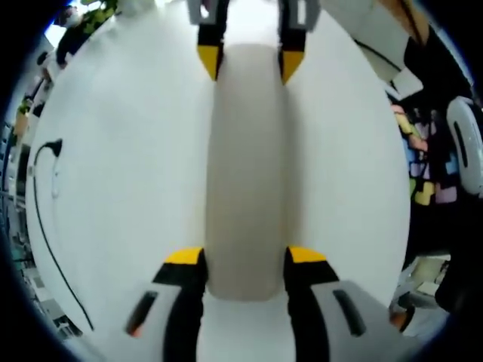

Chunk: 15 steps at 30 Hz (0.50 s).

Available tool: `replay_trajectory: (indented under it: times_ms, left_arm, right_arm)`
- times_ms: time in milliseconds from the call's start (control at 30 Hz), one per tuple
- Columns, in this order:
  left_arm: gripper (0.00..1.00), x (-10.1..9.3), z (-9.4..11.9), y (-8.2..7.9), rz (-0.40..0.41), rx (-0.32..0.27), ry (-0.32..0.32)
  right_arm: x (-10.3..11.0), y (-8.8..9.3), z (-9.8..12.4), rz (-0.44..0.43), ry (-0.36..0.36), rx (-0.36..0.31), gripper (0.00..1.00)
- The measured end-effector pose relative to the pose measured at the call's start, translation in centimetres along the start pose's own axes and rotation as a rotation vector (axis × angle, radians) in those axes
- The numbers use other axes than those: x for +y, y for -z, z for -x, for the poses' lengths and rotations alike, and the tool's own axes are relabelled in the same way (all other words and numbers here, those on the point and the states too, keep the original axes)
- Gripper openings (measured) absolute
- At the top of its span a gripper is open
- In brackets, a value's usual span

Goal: Arrange the utensils inside the cutlery case until each visible utensil rests in its matching compartment.

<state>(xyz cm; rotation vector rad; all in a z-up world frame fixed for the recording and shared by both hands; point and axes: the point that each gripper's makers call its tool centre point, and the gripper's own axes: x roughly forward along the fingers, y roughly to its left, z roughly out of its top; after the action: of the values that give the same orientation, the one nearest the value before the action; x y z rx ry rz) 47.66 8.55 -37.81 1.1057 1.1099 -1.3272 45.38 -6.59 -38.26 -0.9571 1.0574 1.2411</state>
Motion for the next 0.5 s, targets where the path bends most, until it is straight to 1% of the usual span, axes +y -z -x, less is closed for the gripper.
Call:
replay_trajectory:
  times_ms: [100, 133, 200, 300, 367, 400, 433, 467, 500]
  left_arm:
    - [0.44, -0.1, -0.2, 0.0, -0.012, 0.022, -0.017]
    - [0.44, -0.7, -0.4, 0.1, -0.017, 0.029, -0.024]
    - [0.44, -0.7, -0.3, 0.1, -0.01, 0.033, -0.026]
    - [0.44, -0.7, -0.3, 0.2, -0.011, 0.019, -0.027]
    - [0.44, -0.4, -0.2, 0.4, -0.009, 0.005, -0.028]
    - [0.44, -0.3, -0.2, 0.4, -0.009, -0.004, -0.028]
    - [0.44, -0.3, -0.2, 0.4, -0.011, -0.011, -0.027]
    - [0.44, -0.3, -0.2, 0.4, -0.006, -0.019, -0.027]
    - [0.44, -0.3, -0.2, 0.4, -0.005, -0.027, -0.028]
  right_arm:
    - [-0.7, 0.0, 0.1, 0.001, -0.001, 0.002, 0.44]
    - [-0.8, 0.0, 0.1, -0.001, 0.0, 0.002, 0.44]
    - [-1.0, 0.0, 0.1, -0.012, 0.001, -0.003, 0.44]
    - [-1.1, -0.2, 0.1, -0.023, 0.004, -0.013, 0.44]
    - [-1.2, -0.2, 0.1, -0.028, 0.006, -0.021, 0.44]
    - [-1.2, -0.1, 0.2, -0.024, 0.007, -0.034, 0.44]
    - [-2.0, -0.3, 0.4, -0.028, 0.006, -0.043, 0.44]
    - [-2.3, -0.3, 0.5, -0.025, 0.006, -0.056, 0.44]
    - [-2.2, -0.4, 0.5, -0.026, 0.008, -0.071, 0.44]
